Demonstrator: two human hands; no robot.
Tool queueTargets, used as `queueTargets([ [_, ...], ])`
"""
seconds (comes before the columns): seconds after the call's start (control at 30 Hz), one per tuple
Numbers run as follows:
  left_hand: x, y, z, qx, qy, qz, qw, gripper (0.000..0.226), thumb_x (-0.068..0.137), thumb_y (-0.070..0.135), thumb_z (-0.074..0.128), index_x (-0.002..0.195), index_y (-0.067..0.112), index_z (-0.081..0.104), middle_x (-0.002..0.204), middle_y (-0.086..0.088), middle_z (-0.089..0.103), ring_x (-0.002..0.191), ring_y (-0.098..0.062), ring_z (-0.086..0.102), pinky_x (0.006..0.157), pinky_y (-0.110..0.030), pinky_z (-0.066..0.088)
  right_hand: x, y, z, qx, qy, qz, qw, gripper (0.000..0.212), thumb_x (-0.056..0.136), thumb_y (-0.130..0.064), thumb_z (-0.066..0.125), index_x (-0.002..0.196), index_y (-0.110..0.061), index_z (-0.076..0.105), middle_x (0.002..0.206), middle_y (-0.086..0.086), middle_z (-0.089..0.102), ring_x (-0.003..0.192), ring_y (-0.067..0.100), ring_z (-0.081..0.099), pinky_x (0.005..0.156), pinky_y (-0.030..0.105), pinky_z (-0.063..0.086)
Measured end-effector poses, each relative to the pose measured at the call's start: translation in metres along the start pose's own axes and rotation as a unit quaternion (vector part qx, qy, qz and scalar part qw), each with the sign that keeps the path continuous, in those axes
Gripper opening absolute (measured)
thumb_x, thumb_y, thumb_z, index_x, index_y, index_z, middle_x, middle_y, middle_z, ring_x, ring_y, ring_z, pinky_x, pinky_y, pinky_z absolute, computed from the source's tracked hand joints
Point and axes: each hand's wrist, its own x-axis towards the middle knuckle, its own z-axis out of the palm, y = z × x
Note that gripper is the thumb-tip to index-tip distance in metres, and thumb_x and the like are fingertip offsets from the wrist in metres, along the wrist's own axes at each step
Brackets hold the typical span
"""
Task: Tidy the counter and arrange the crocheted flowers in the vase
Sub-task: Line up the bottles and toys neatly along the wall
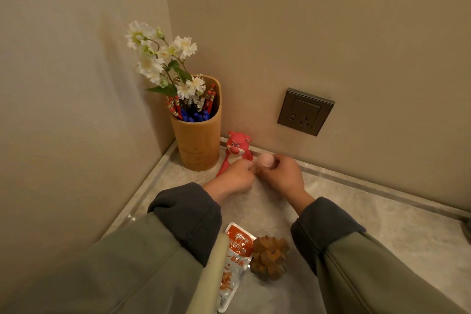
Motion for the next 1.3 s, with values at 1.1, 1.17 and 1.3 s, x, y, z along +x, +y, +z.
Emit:
queueTargets([
  [1.1,-0.141,0.024,0.052,0.100,-0.003,-0.001,0.995,0.040,0.099,0.013,0.039,0.136,0.001,0.045,0.139,-0.013,0.047,0.121,-0.023,0.045,0.096,-0.031,0.035,-0.181,0.014,-0.048,-0.069,-0.201,-0.023,0.977,0.073,0.061,-0.046,0.082,0.124,-0.027,0.052,0.117,-0.002,0.060,0.099,0.012,0.058,0.090,0.030,0.051],
  [1.17,-0.144,0.020,0.060,0.085,-0.010,-0.015,0.996,0.044,0.097,0.014,0.042,0.140,0.003,0.041,0.134,-0.010,0.047,0.119,-0.021,0.043,0.092,-0.027,0.033,-0.186,0.021,-0.049,-0.038,-0.167,-0.027,0.985,0.057,0.061,-0.046,0.080,0.110,-0.028,0.056,0.104,-0.004,0.063,0.090,0.011,0.060,0.083,0.031,0.053],
  [1.3,-0.148,0.018,0.073,0.055,-0.001,-0.041,0.998,0.056,0.097,0.023,0.045,0.149,0.018,0.027,0.155,-0.005,0.029,0.140,-0.024,0.031,0.111,-0.034,0.028,-0.185,0.031,-0.066,0.043,-0.117,0.003,0.992,0.034,0.072,-0.037,0.076,0.099,-0.027,0.059,0.090,-0.007,0.063,0.077,0.007,0.059,0.074,0.028,0.052],
])
